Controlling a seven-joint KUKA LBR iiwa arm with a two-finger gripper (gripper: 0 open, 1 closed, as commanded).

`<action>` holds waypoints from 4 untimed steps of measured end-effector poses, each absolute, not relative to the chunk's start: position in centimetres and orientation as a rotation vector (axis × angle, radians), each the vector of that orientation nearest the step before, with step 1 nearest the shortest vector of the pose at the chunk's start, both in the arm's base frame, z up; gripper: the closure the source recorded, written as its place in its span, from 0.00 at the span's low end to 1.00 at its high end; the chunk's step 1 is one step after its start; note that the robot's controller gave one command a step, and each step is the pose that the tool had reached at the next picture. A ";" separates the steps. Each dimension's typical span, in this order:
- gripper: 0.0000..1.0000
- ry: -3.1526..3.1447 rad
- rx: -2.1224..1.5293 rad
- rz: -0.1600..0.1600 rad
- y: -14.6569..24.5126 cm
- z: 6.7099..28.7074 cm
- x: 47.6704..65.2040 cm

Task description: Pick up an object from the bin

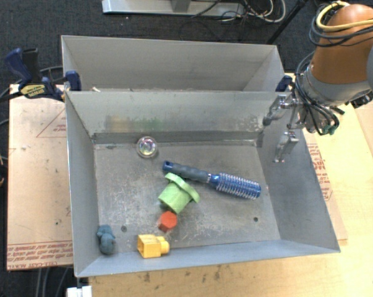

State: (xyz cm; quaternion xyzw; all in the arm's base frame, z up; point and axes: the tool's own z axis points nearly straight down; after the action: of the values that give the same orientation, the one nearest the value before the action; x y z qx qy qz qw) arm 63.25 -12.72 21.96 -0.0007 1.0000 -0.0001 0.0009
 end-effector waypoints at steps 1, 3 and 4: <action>0.00 3.113 -0.463 0.006 -11.2 8.2 57.3; 1.00 2.951 -1.054 -0.005 -11.4 21.9 55.8; 1.00 2.900 -1.215 0.008 -11.1 14.0 57.5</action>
Offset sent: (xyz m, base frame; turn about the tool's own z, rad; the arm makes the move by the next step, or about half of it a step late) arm -0.0573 0.0132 -0.1341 -0.2950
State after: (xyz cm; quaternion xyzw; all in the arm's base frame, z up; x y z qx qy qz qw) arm 57.48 -11.07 14.05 -0.3864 0.9223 0.0025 -0.0014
